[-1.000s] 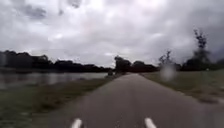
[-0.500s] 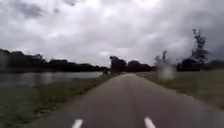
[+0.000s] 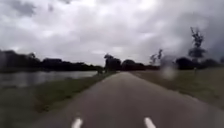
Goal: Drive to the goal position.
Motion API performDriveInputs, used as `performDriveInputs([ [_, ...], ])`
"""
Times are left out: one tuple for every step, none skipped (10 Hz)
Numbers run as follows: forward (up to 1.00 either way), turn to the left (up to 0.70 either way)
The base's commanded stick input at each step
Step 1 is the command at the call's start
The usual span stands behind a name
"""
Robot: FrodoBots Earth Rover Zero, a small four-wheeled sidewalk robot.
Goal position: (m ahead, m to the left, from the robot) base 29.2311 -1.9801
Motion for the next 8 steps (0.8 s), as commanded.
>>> performDriveInputs([
  [0.84,0.03],
  [0.84,0.03],
  [0.84,-0.22],
  [0.84,-0.28],
  [0.84,0.00],
  [0.84,0.03],
  [0.84,0.03],
  [0.84,0.03],
])
